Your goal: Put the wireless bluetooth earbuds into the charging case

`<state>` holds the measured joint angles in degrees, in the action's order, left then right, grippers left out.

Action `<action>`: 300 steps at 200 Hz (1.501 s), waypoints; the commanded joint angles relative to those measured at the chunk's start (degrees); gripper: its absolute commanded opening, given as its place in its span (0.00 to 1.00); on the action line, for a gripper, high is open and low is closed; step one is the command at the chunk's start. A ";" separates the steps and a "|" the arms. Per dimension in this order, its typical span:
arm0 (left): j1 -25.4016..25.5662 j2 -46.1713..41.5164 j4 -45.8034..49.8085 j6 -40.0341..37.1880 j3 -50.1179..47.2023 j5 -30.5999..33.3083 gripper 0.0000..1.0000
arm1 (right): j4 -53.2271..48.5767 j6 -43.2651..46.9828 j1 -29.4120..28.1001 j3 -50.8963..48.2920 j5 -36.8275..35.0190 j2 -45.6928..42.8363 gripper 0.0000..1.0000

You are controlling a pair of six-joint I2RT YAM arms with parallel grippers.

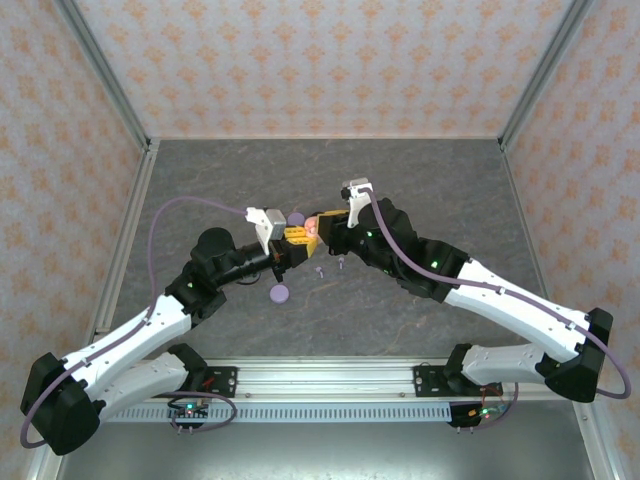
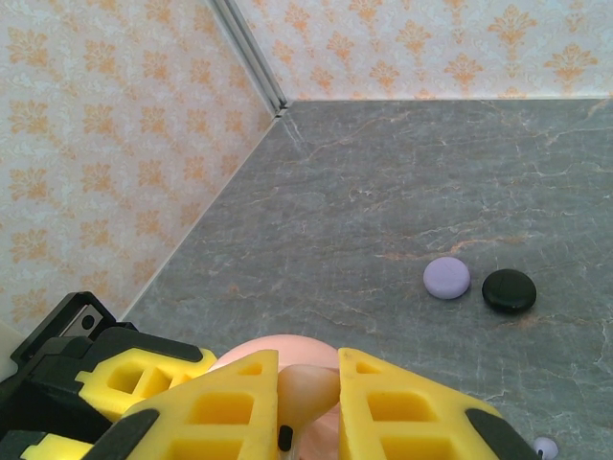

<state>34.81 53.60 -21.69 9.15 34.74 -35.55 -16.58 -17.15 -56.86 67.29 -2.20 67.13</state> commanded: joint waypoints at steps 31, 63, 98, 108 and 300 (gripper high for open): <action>0.35 -1.83 -3.27 0.77 -0.11 -0.57 0.00 | 0.11 -0.87 -0.31 0.27 0.70 1.69 0.17; 0.35 -1.92 -3.21 0.77 -0.11 -0.83 0.00 | 0.05 -0.96 -0.33 -0.09 0.26 2.01 0.17; 0.35 -2.10 -2.80 0.58 -0.13 -0.07 0.00 | -0.18 -1.19 -0.36 0.01 0.96 1.86 0.17; 0.35 -2.10 -2.87 0.63 -0.21 0.02 0.00 | -0.44 -1.20 -0.35 0.03 1.14 1.53 0.17; 0.39 -2.85 -5.57 1.66 -0.39 -4.36 0.00 | 2.98 -1.38 15.71 -3.38 41.19 -4.53 0.79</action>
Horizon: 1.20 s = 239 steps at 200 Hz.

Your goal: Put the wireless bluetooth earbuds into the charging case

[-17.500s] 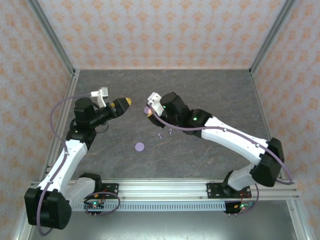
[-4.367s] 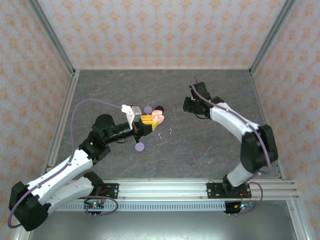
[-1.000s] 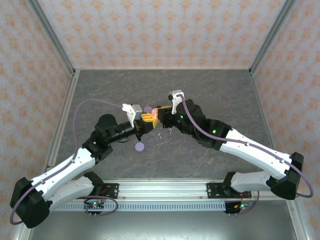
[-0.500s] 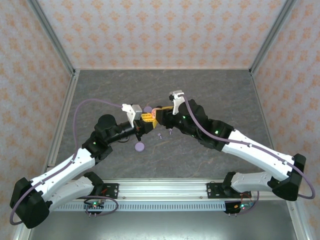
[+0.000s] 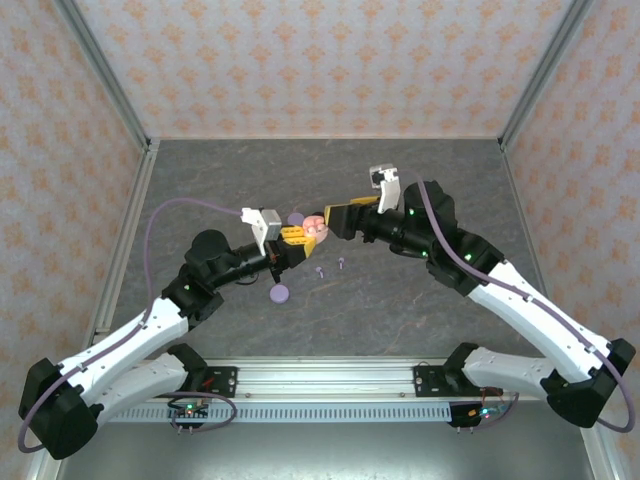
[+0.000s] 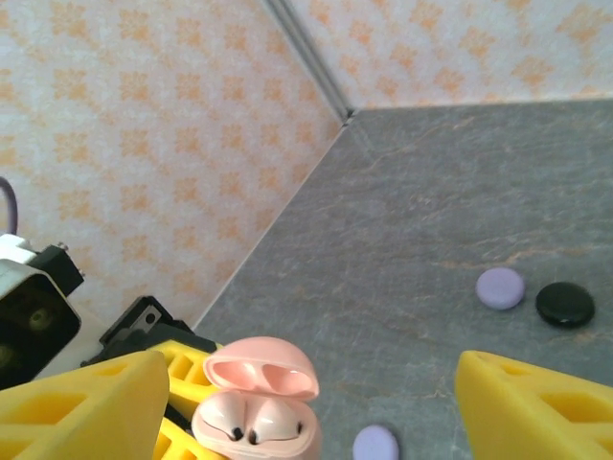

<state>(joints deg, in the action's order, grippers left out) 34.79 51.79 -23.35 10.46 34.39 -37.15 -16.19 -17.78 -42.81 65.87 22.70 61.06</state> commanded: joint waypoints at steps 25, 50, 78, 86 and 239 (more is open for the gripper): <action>0.46 -0.90 -4.23 0.45 0.06 -3.55 0.00 | 5.40 -1.22 1.67 -2.21 22.52 3.76 0.77; 0.46 -0.56 -4.03 0.33 0.32 -4.20 0.00 | 8.47 -2.15 1.67 -1.99 25.42 5.02 0.74; 0.55 -0.35 -3.55 0.09 0.59 -4.43 0.00 | 9.64 -2.17 1.67 -1.11 26.58 5.66 0.69; 0.59 -0.29 -3.33 0.00 0.68 -4.43 0.00 | 10.08 -2.24 1.67 -0.90 27.03 5.65 0.68; 0.96 0.25 -0.75 -1.52 1.39 -3.38 0.00 | 12.72 2.03 1.67 -3.55 24.84 0.21 0.60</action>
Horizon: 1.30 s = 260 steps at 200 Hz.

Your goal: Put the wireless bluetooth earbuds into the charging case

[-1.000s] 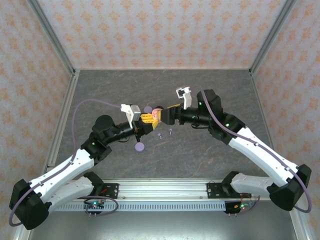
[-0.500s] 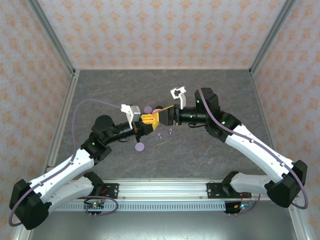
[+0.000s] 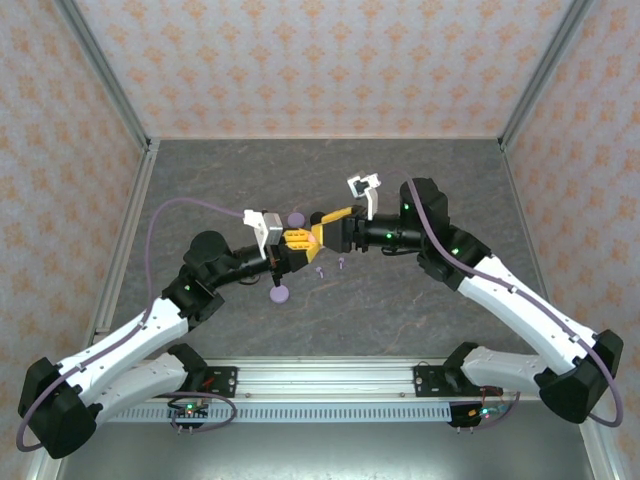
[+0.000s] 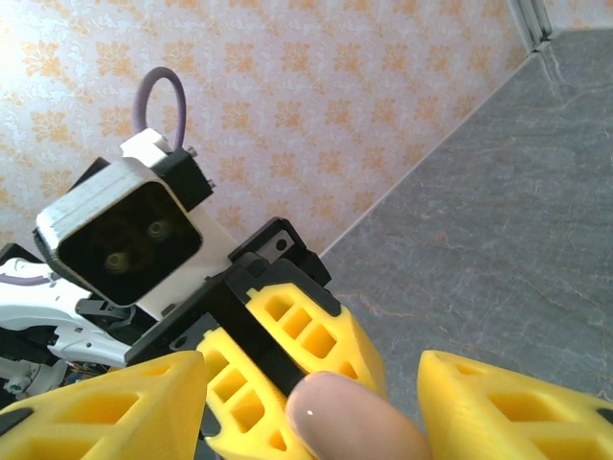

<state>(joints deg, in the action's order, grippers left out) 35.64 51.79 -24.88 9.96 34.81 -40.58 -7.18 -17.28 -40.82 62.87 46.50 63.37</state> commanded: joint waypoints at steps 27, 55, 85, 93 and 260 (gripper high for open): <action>0.09 0.24 0.98 -0.83 0.96 1.01 0.00 | 1.96 2.11 -0.32 -0.34 -0.32 -2.12 0.60; 0.08 0.97 2.75 -0.99 1.40 3.30 0.00 | -1.41 2.99 -0.31 0.28 -3.76 -2.11 0.61; -0.40 3.58 5.43 -0.96 1.67 8.13 0.00 | -6.74 2.62 0.63 -0.13 -13.75 -2.41 0.62; -1.53 4.91 7.46 -0.30 2.46 8.71 0.00 | -6.67 1.07 1.48 -1.03 -15.64 -2.82 0.64; -21.18 42.38 21.79 10.69 12.34 -0.31 0.00 | -7.85 -4.04 6.85 -8.12 -21.90 -5.74 0.79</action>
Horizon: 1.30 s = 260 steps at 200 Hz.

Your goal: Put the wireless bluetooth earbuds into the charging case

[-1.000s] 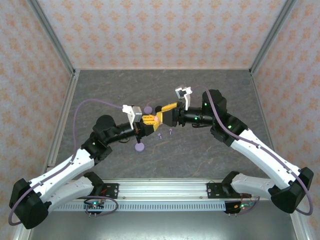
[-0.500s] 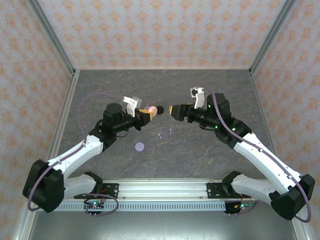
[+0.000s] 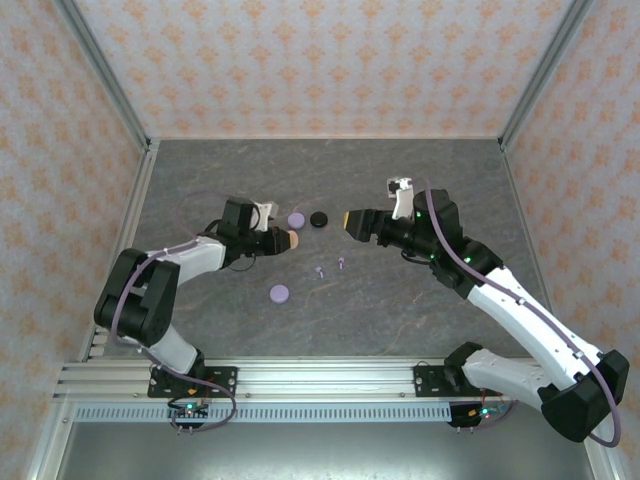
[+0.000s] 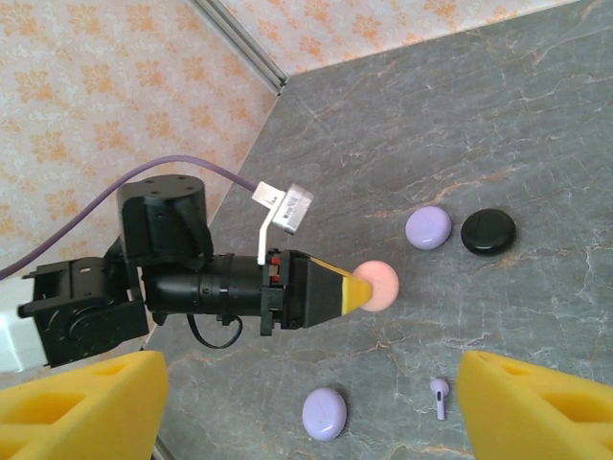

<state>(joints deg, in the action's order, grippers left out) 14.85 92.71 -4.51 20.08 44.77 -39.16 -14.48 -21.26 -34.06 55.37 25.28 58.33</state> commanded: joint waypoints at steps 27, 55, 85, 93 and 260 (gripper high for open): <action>-0.87 3.83 1.85 0.54 3.03 -2.35 0.01 | -0.79 0.15 0.14 -0.62 -0.49 -0.26 0.79; -1.15 6.07 2.04 0.80 3.64 -3.12 0.15 | -0.77 0.17 0.12 -0.12 0.69 0.68 0.79; -1.99 7.37 2.98 0.76 3.96 -3.23 0.29 | -1.07 -0.20 0.12 0.56 1.18 1.43 0.82; -2.17 7.63 3.11 0.56 3.92 -3.14 0.32 | -1.15 -0.43 0.13 0.70 1.35 1.55 0.82; -12.83 -11.95 6.49 3.46 -1.03 0.03 0.72 | -15.96 13.38 -22.05 16.82 -14.02 31.63 0.76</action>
<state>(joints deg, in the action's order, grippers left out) 5.80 84.71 2.42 19.70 46.46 -40.01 -25.34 -13.63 -51.90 66.74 16.91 83.15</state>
